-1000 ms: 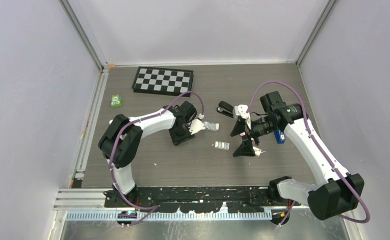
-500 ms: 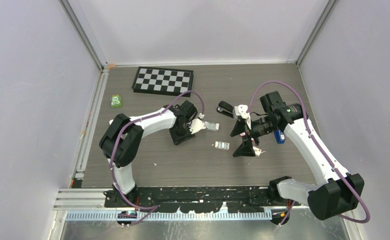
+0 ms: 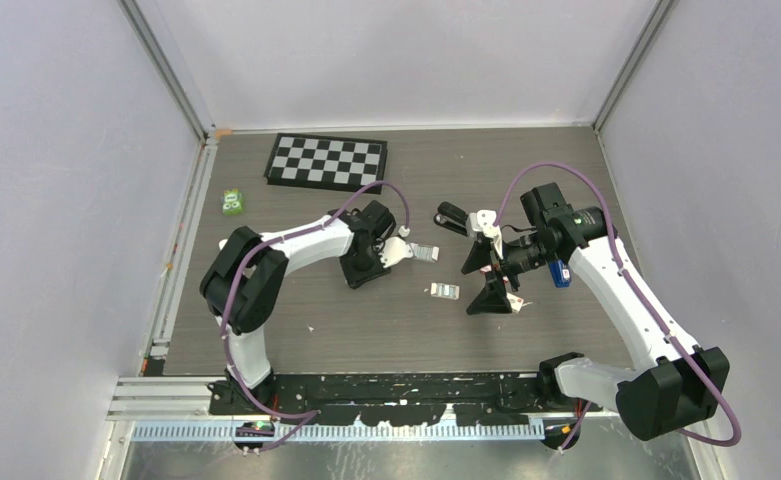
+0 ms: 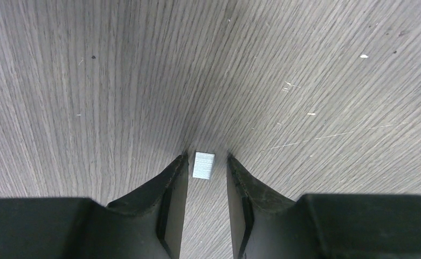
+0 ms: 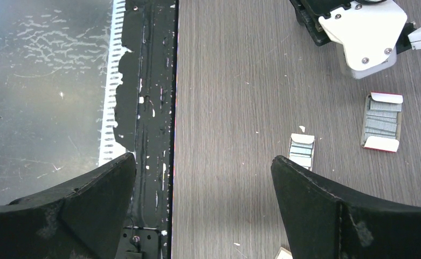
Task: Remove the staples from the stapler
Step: Pick up the staple from the center of the board.
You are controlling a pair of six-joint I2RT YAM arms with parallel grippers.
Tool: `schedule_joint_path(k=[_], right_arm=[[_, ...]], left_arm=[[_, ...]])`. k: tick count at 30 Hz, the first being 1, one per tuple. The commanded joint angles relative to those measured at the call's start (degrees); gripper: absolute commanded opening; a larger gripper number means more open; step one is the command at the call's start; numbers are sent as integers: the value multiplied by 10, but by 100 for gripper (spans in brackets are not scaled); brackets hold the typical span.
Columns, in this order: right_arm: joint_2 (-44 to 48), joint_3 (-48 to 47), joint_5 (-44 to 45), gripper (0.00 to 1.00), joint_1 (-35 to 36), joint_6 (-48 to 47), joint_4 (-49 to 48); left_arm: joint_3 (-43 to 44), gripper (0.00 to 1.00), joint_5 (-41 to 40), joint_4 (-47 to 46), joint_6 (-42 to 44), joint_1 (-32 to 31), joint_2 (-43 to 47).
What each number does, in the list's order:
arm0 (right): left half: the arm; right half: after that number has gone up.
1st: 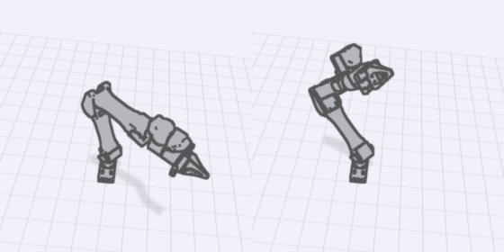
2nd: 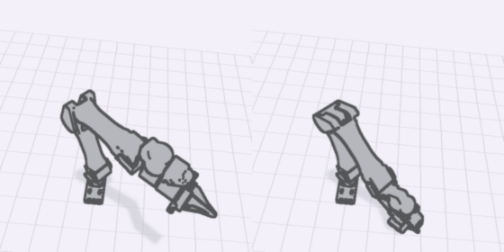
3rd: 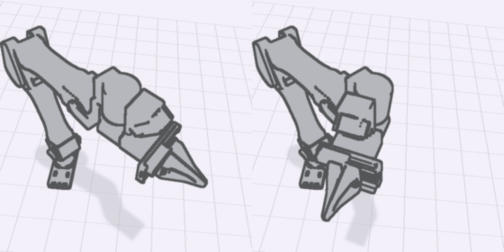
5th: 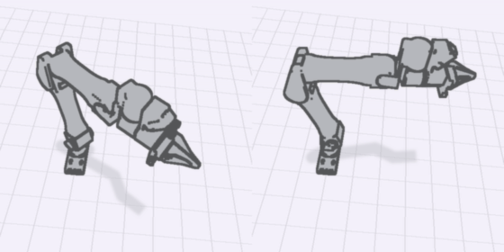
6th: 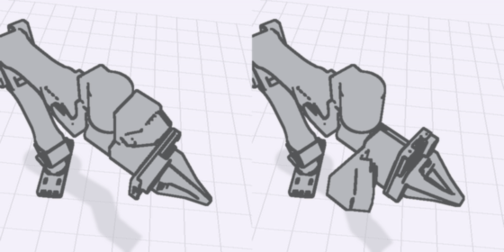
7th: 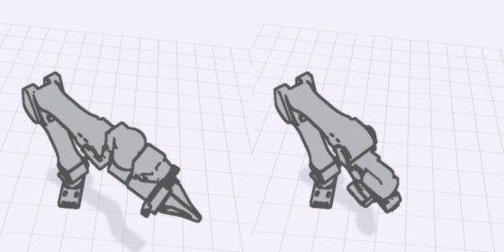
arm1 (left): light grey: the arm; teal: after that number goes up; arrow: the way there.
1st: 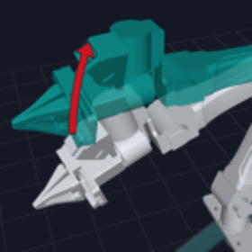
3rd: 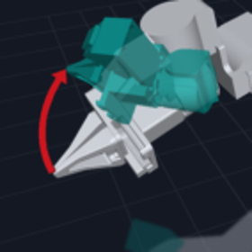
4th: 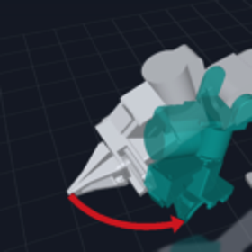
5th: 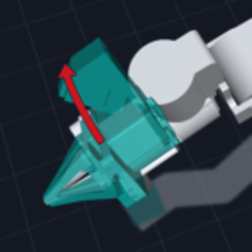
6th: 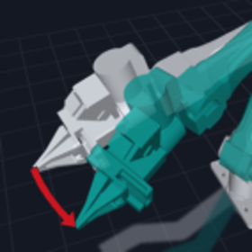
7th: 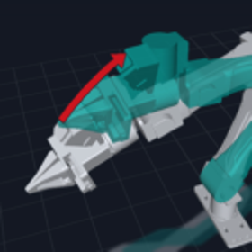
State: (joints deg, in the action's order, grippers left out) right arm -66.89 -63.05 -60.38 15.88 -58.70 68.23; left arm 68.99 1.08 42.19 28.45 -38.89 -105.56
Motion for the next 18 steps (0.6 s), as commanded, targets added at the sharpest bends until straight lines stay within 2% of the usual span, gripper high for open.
schedule_joint_path(k=[1,14,18], right_arm=[[8,-8,-18,100,-3,-14,4],[7,-8,-19,99,-3,-15,7],[7,-9,-20,100,-3,-16,8]], left_arm=[[13,34,-2,-46,-2,1,-23],[14,29,-6,-45,-2,1,-24],[17,32,-6,-34,0,1,-25]])
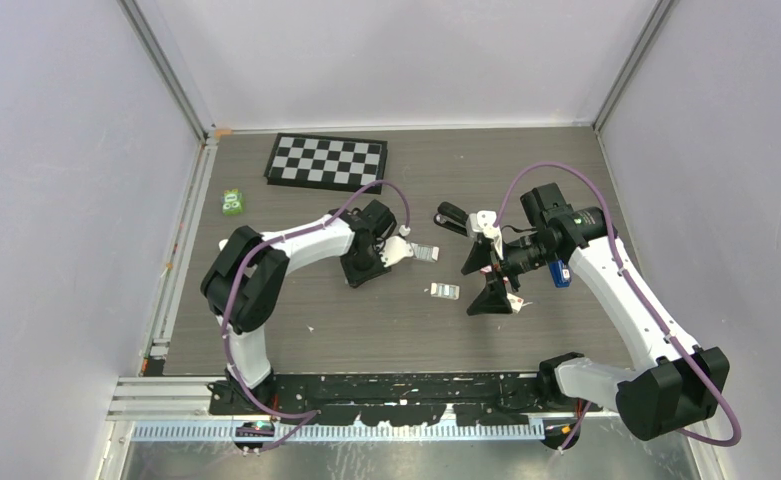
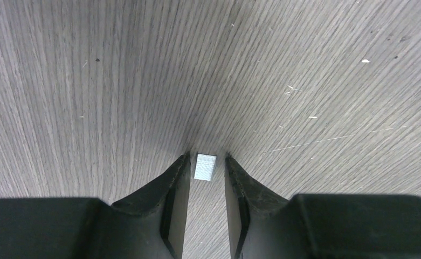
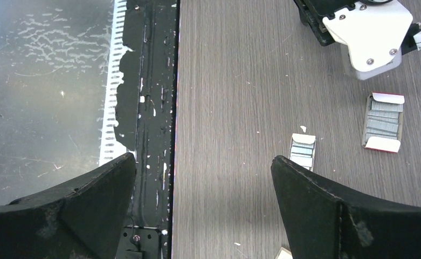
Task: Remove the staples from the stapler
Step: Pick up the staple from the center of the board.
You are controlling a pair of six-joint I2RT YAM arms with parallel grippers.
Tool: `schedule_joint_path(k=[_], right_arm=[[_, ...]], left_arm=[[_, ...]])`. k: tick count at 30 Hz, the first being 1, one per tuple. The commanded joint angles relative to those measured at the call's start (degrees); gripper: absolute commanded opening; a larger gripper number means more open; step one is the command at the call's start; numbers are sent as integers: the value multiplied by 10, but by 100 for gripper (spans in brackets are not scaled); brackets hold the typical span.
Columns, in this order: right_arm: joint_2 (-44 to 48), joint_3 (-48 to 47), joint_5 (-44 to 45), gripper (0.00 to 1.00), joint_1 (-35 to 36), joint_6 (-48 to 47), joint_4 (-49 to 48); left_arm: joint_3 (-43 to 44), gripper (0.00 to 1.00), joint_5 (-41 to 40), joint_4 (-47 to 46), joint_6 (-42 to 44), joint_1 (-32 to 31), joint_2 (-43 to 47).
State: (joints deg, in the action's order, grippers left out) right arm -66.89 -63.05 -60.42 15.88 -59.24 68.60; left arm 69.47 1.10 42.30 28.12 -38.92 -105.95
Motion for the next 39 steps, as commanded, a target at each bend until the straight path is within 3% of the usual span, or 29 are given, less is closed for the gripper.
schedule_joint_path(k=[1,11,31,39], right_arm=[[7,-9,-20,100,-3,-11,4],[8,-9,-22,100,-2,-13,7],[11,-12,-25,100,-4,-21,15],[15,-13,-27,100,-5,-23,18]], left_arm=[[13,33,-21,-29,6,2,-21],[-33,36,-32,-10,54,4,28],[-33,34,70,19,67,37,33],[-34,25,82,16,73,39,21]])
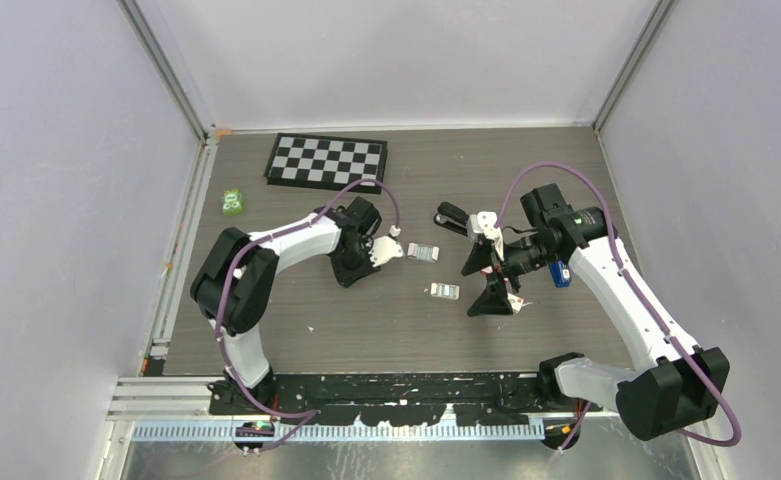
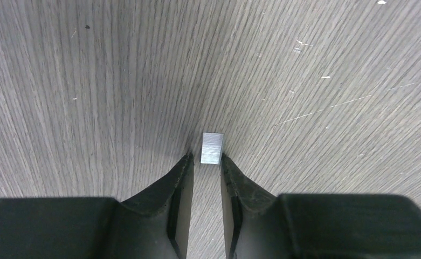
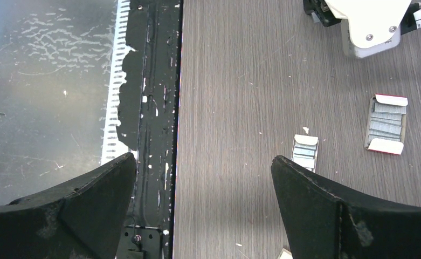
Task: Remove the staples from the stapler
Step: Pick up the staple from the center of the board.
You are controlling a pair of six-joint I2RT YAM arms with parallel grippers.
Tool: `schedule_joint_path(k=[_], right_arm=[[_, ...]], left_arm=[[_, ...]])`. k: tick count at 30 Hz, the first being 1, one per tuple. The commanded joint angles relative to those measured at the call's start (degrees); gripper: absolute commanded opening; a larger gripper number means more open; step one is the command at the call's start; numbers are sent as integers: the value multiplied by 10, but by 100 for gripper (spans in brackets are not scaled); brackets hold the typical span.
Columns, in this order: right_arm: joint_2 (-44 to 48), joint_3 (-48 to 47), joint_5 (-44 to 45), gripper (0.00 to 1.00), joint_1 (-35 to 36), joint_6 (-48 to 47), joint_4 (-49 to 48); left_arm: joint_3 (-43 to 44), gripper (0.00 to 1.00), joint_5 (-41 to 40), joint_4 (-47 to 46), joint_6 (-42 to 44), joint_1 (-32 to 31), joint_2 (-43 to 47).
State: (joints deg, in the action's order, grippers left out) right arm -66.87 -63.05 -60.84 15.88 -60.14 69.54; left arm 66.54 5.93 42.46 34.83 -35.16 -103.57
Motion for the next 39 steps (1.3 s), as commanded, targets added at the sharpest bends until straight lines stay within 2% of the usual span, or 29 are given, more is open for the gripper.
schedule_joint_path(k=[1,7,10,16,23,28,33,39], right_arm=[[15,-13,-24,100,-6,-14,9],[17,-13,-24,100,-7,-17,11],[17,-13,-24,99,-7,-19,13],[18,-14,-25,100,-8,-20,14],[17,-16,-15,100,-12,47,-27],[19,5,-19,100,-13,232,-160],[22,84,-58,99,-13,537,-447],[27,180,-42,99,-13,885,-788]], left_arm=[[-5,23,34,14,5,2,-4],[-4,9,43,16,0,1,-4],[-2,6,53,16,-5,2,0],[21,2,66,28,-57,-3,24],[10,2,158,-8,-163,-12,103],[-30,1,257,-113,-273,-18,149],[-123,1,334,-318,-426,-30,199],[-255,1,347,-627,-632,-38,275]])
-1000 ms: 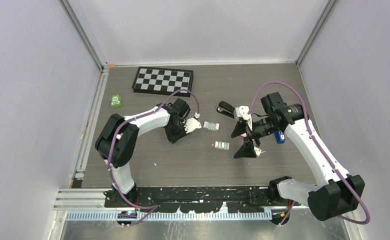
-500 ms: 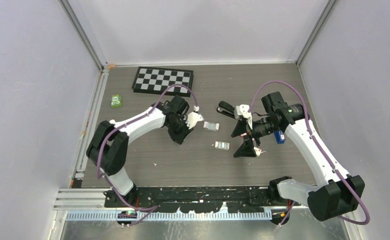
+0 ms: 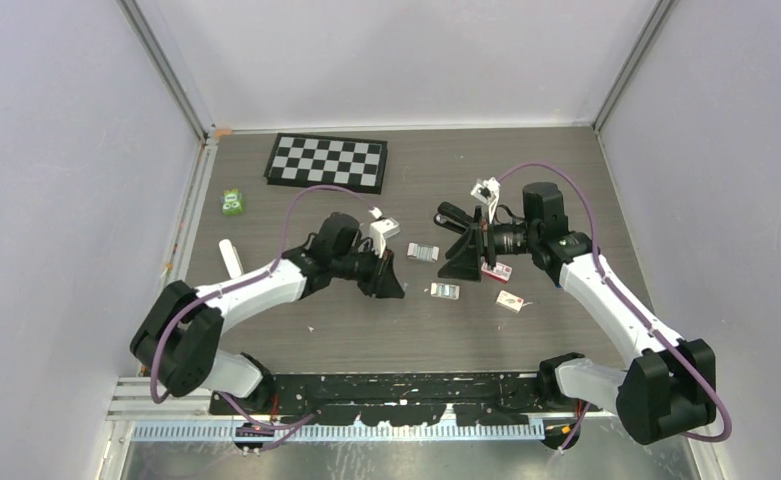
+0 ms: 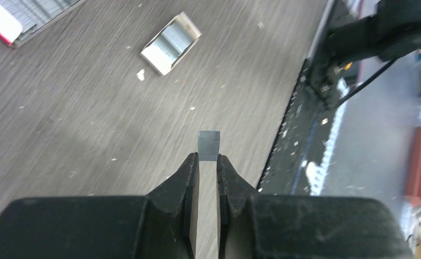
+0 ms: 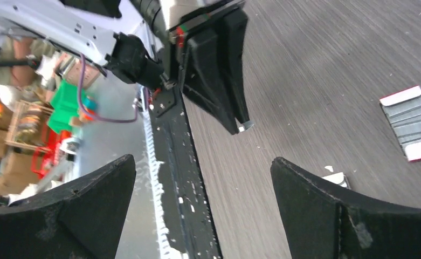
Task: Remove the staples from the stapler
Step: Pick up the staple from the center of the board.
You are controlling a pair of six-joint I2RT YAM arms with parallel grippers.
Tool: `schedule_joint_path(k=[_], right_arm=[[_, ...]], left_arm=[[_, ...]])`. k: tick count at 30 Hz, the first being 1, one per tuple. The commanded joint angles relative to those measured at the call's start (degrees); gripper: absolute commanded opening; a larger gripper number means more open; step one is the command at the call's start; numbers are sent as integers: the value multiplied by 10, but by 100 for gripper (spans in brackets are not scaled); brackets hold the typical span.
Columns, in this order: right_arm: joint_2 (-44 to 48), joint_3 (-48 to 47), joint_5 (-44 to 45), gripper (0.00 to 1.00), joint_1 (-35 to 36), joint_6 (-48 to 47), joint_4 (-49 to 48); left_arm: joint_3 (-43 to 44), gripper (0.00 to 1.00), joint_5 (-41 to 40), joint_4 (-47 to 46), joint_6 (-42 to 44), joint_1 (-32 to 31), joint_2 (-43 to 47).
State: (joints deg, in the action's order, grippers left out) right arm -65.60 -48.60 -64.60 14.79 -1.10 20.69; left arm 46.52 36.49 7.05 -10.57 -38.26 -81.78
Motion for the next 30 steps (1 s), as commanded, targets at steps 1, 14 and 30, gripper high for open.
schedule_joint_path(k=[1,14,30], right_arm=[[15,48,3,99,-2,340,-344],[19,36,-19,89,7,467,-424],[22,36,-36,73,51,487,-449]], left_arm=[[-68,1,40,-313,-205,-11,65],[-153,1,23,-631,-395,-41,92],[-174,1,5,-753,-465,-43,78]])
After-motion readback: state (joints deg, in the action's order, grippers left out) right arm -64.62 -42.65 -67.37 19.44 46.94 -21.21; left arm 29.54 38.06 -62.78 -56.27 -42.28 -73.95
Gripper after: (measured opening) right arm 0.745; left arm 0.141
